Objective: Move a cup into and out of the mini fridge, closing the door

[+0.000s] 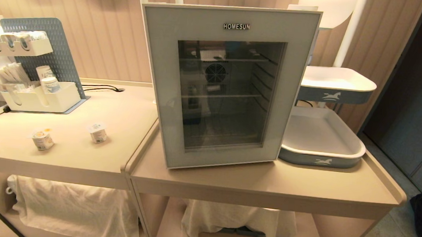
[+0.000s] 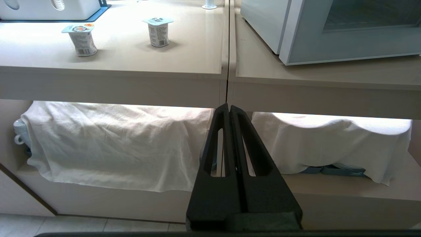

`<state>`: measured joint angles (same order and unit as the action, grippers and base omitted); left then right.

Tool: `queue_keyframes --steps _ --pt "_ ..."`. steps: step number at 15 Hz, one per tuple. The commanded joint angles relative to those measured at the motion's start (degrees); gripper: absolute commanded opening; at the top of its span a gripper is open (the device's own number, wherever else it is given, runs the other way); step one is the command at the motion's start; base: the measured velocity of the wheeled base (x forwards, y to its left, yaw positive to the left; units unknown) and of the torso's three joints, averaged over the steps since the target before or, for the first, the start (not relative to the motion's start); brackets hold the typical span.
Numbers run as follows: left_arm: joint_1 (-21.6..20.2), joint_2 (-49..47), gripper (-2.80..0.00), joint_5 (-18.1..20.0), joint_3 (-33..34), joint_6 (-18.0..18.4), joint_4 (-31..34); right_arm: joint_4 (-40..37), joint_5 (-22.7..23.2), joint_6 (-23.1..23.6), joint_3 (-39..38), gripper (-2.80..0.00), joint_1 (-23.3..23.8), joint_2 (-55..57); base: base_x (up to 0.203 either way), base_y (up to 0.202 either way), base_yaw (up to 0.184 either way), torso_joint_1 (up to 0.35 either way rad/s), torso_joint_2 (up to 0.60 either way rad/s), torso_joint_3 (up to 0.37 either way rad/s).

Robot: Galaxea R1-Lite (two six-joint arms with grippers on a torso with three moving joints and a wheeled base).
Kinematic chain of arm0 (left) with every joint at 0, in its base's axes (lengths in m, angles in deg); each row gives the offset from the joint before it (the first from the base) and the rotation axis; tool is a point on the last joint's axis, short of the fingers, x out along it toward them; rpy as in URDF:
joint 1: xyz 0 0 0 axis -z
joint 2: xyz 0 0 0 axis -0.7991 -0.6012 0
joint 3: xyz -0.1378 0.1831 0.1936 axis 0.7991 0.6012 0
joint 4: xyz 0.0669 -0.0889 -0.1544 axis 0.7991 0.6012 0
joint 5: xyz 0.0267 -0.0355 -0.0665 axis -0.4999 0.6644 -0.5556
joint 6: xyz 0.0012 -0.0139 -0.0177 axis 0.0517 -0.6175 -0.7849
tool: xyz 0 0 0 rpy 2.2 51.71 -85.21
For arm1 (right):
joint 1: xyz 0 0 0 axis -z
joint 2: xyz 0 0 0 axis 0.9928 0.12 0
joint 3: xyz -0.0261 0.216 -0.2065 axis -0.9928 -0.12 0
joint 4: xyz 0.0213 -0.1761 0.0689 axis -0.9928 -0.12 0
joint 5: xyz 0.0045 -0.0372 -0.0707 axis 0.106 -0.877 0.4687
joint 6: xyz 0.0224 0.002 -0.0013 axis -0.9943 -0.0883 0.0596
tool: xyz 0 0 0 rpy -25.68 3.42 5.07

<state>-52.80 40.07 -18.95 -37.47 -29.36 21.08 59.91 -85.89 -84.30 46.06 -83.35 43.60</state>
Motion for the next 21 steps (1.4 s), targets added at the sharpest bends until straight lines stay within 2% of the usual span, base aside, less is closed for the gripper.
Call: queue_keyframes --steps 1,12,21 --pt "0.0 0.0 -2.80 0.0 0.0 0.1 0.0 -0.1 -0.2 -1.2 -0.2 -2.80 0.0 0.0 0.000 0.000 0.000 0.000 0.00 0.000" --pt "0.0 0.0 -2.80 0.0 0.0 0.3 0.0 -0.8 -0.2 -1.9 0.0 -2.80 0.0 0.1 0.000 0.000 0.000 0.000 0.00 0.000" --pt "0.0 0.0 -2.80 0.0 0.0 0.3 0.0 -0.8 -0.2 -2.0 0.0 -2.80 0.0 0.1 0.000 0.181 0.002 0.003 0.00 0.001"
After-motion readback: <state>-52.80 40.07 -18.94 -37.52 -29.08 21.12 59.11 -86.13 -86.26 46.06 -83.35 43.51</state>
